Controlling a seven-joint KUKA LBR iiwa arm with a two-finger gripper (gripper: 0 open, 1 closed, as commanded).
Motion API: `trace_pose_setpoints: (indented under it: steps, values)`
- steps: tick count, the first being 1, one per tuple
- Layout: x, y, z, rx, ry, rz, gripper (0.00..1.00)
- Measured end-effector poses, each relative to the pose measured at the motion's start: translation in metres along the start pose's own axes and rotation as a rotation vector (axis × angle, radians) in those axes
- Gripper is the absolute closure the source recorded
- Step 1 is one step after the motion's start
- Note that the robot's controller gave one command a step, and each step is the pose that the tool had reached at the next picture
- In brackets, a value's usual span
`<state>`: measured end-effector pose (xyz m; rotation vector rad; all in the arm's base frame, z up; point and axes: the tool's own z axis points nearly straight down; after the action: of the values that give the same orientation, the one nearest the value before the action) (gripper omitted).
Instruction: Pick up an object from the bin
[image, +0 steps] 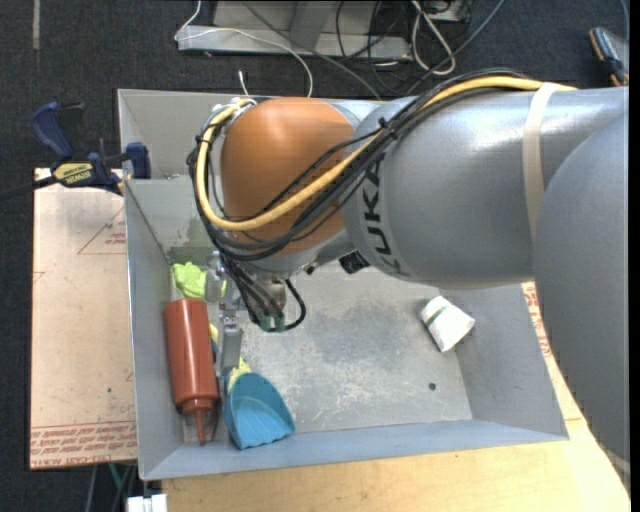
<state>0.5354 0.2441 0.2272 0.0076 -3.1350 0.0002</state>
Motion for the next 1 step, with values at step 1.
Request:
trace_pose_setpoints:
  steps: [1]
  values:
    - [-0.0021, -0.0014, -0.0039, -0.001, -0.007, 0.005, 0.0]
